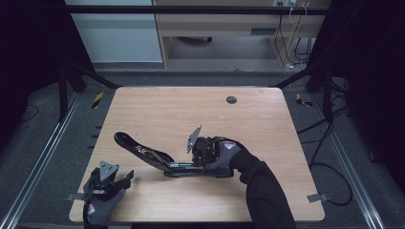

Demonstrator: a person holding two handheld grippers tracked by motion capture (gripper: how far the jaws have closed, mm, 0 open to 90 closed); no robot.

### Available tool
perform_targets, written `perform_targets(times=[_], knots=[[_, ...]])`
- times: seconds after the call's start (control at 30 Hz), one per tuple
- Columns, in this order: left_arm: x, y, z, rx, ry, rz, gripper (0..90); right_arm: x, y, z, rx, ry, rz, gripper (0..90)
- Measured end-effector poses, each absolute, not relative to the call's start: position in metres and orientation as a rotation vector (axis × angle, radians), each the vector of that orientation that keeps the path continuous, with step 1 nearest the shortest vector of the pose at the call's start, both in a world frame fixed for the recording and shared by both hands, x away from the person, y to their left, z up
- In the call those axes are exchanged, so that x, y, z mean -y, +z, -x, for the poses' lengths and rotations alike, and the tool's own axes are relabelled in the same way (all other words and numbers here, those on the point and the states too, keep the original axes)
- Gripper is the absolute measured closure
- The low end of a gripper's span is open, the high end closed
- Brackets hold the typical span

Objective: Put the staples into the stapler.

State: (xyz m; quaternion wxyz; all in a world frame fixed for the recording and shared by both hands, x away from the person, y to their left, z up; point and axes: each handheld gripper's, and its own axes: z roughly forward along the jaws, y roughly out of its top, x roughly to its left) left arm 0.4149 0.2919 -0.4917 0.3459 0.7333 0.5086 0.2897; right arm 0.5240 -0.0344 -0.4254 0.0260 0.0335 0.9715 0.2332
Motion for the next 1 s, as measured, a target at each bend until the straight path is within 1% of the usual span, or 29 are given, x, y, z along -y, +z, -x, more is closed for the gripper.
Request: perform_targets(times=[1.0], knots=[[-0.2918,-0.4917,-0.4149,-1.319,0.752,-1.904,37.3,0.0370,-0.4223,-0.5234,-3.007,0.741,-0.069,78.2]])
